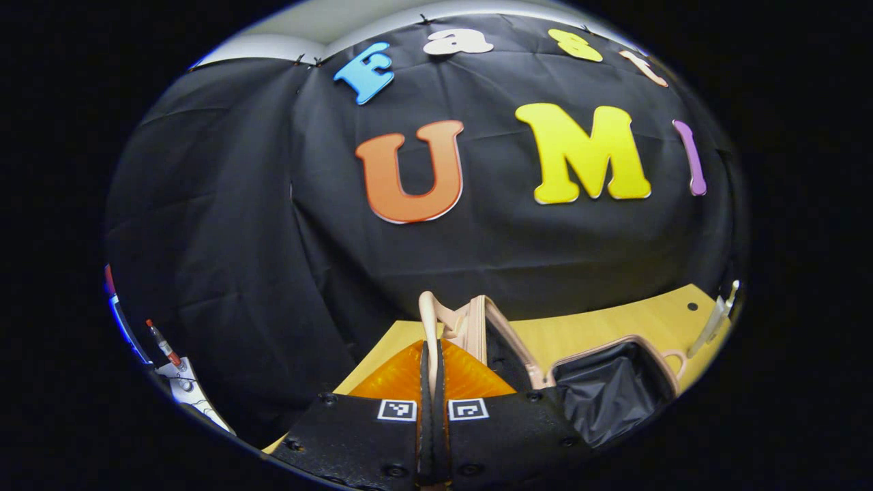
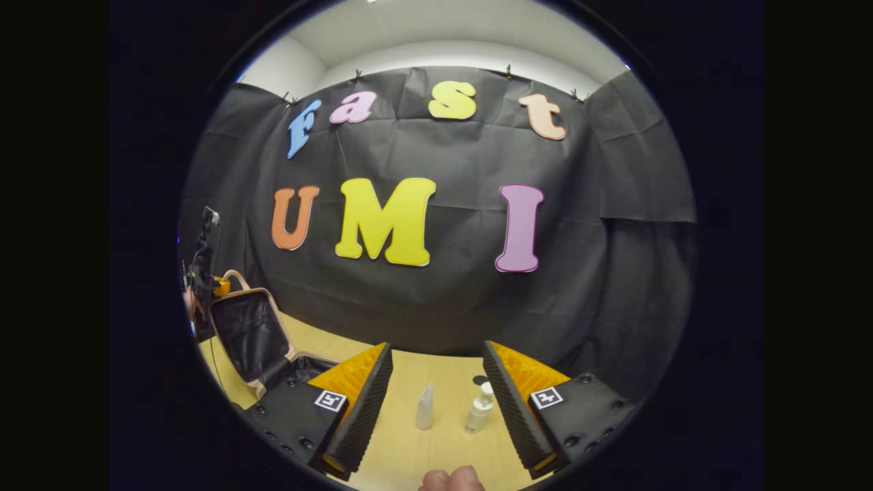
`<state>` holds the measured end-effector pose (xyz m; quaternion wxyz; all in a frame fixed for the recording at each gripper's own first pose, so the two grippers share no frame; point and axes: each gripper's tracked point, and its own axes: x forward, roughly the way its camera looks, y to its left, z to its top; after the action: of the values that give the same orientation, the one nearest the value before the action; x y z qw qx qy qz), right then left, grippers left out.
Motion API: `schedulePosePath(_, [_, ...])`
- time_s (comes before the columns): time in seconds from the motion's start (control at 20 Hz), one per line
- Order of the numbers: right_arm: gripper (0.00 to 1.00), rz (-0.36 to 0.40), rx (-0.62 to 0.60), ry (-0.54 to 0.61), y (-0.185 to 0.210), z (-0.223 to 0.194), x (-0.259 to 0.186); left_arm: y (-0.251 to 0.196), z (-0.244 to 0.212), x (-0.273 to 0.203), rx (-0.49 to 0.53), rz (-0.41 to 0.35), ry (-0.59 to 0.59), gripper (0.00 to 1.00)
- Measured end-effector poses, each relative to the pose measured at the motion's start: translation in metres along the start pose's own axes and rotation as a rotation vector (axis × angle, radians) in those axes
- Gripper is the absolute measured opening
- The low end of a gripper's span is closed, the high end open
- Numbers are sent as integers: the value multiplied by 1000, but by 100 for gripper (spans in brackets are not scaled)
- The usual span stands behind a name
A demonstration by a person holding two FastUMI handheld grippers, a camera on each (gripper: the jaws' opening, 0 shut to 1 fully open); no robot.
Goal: First open the suitcase, pack the skin care products into it, and then close the suitcase.
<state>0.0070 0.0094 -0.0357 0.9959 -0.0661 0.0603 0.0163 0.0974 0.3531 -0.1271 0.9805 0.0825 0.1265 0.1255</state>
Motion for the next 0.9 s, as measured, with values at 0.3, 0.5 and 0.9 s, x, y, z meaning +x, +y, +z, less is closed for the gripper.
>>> schedulePosePath(0.3, [79, -9, -61, 42, 30, -11, 2, 50, -117, 63, -196, -21, 171, 3])
schedulePosePath(0.5, [79, -39, -75, 93, 35, -23, 12, 42, -189, 101, -289, -60, 333, 4])
schedulePosePath(0.9, [79, -27, -84, 102, 49, -34, 16, 47, -183, 104, -172, -25, 317, 52])
